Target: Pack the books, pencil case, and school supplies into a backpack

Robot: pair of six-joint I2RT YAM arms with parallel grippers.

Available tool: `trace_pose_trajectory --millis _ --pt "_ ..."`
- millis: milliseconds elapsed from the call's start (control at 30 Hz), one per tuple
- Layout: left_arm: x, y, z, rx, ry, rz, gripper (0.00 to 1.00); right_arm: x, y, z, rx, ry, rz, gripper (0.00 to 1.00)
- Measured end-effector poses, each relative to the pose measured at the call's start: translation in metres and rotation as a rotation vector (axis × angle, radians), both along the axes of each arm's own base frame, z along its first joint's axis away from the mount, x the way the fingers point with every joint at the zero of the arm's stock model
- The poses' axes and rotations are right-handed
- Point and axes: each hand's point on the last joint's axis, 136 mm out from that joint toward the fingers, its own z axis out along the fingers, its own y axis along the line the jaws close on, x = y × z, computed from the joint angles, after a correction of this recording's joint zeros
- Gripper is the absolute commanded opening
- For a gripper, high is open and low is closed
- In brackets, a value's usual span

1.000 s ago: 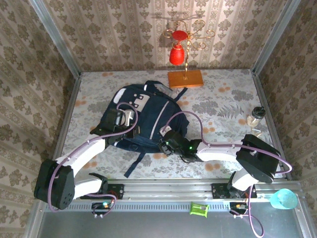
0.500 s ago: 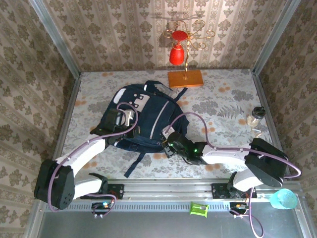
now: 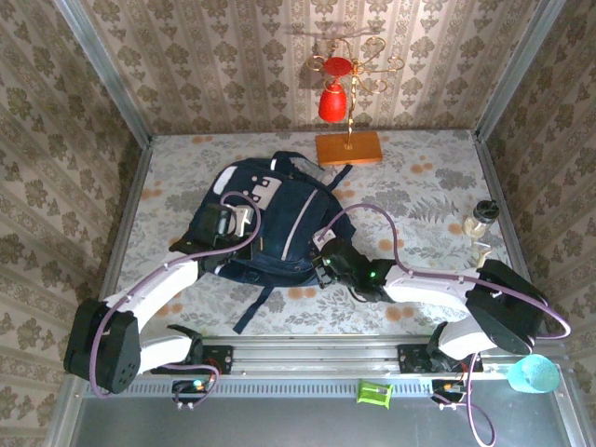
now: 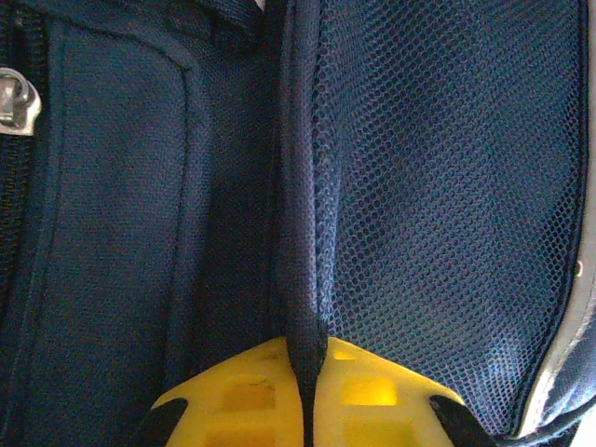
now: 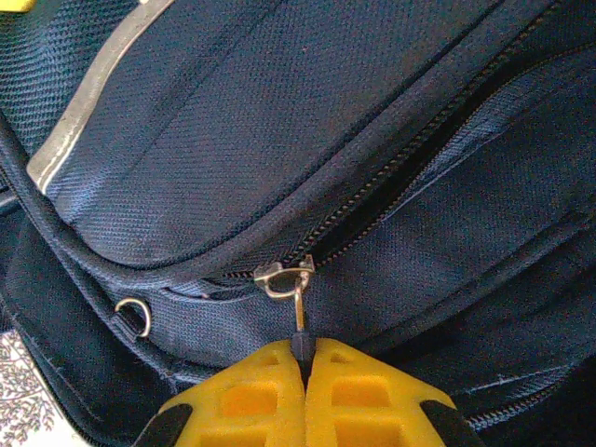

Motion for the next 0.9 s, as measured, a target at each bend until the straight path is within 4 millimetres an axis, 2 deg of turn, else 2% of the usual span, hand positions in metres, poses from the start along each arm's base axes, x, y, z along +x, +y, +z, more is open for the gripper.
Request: trace_pose_trajectory --millis 67,100,167,233,333,400,500,567,667,900 --pt "0.002 0.003 0.0 0.016 -0.011 0.009 0.43 -0.001 0.002 0.006 0.027 0.0 0.012 0.0" --pt "0.004 0.006 0.0 0.03 -0.021 0.021 0.5 -0.002 0.002 0.01 0.044 0.0 0.018 0.0" --pt "0.007 0.01 0.005 0.046 -0.051 0.038 0.59 -0.004 0.003 0.017 0.077 0.003 0.036 0.0" --pt "0.01 0.015 0.016 0.065 -0.105 0.059 0.66 -0.007 0.005 0.023 0.105 0.009 0.057 0.0" --pt "0.009 0.02 0.046 0.09 -0.236 0.077 0.74 -0.012 0.01 0.03 0.142 0.024 0.095 0.0" --pt "-0.001 0.007 0.073 0.083 -0.369 0.022 0.74 -0.016 0.013 0.032 0.161 0.034 0.12 0.0" --pt "-0.024 -0.021 0.095 0.066 -0.544 -0.125 0.74 -0.021 0.016 0.034 0.174 0.05 0.145 0.0" --pt "-0.039 -0.037 0.092 0.077 -0.628 -0.237 0.74 -0.022 0.016 0.036 0.181 0.053 0.149 0.0" --pt "-0.056 -0.054 0.072 0.141 -0.689 -0.389 0.74 -0.022 0.015 0.038 0.195 0.058 0.152 0.0" --pt "-0.068 -0.084 0.045 0.299 -0.79 -0.628 0.75 -0.021 0.015 0.045 0.22 0.052 0.147 0.0"
